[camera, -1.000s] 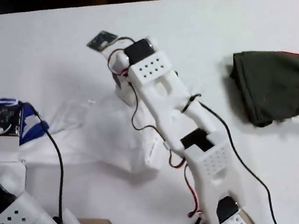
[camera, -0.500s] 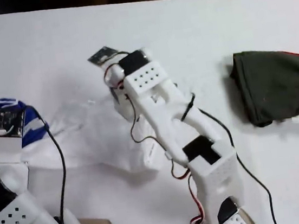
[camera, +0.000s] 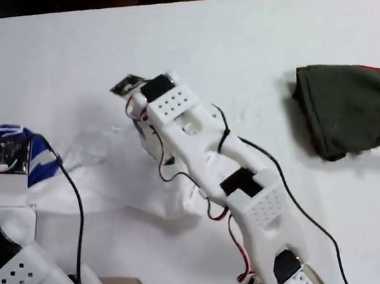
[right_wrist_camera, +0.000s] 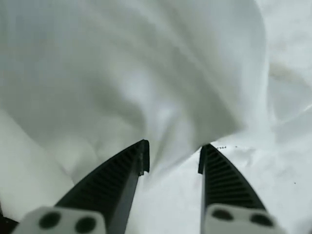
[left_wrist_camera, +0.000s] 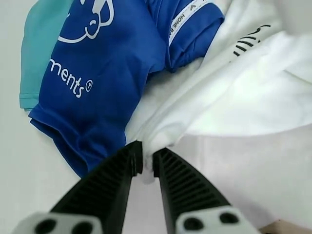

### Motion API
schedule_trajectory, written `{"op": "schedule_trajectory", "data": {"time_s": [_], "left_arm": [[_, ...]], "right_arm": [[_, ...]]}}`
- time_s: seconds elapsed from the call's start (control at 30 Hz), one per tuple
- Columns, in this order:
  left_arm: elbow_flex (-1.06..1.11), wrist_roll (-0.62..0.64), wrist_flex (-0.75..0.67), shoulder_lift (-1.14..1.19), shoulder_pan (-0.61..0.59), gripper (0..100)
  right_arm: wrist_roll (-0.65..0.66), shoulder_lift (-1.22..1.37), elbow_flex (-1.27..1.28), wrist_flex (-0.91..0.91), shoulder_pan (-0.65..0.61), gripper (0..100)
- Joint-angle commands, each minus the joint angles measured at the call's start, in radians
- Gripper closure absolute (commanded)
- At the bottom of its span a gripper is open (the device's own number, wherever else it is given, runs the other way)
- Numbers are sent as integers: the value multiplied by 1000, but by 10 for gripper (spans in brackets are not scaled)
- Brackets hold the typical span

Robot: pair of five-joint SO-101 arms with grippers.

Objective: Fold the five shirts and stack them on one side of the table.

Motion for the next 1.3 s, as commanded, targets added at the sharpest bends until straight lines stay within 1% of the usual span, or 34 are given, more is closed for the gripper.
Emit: {"op": "schedule_trajectory", "data": {"time_s": [0.0, 0.13, 0.2, 0.33, 0.53, 0.63, 0.73, 0.83, 0.97, 1.07, 1.27], "left_arm": [[-7, -9, -6, -9, -8, 974], [-10, -11, -6, -9, -8, 974], [-10, -11, -6, -9, -8, 974], [-10, -11, -6, -9, -8, 974], [-10, -11, -6, -9, -12, 974], [-10, -11, -6, -9, -12, 974], [-10, -40, -6, -9, -12, 975], [-10, -46, -6, -9, -12, 975], [-10, -43, -6, -9, -12, 975], [-10, -43, -6, -9, -12, 975], [-10, -43, -6, -9, -12, 975]], "right_arm": [[-21, 1, -57, -7, -1, 849], [-25, 13, -58, -7, -1, 985], [-25, 10, -58, -7, -1, 965], [-25, 4, -69, -2, -1, 978], [-15, -4, -232, 67, 25, 979], [8, -82, -222, 67, 44, 979], [118, -191, -118, 67, 13, 979], [169, -334, 41, 67, -30, 979], [181, -473, 238, 64, -127, 979], [181, -489, 324, 62, -176, 979], [175, -430, 353, 24, -168, 979]]}}
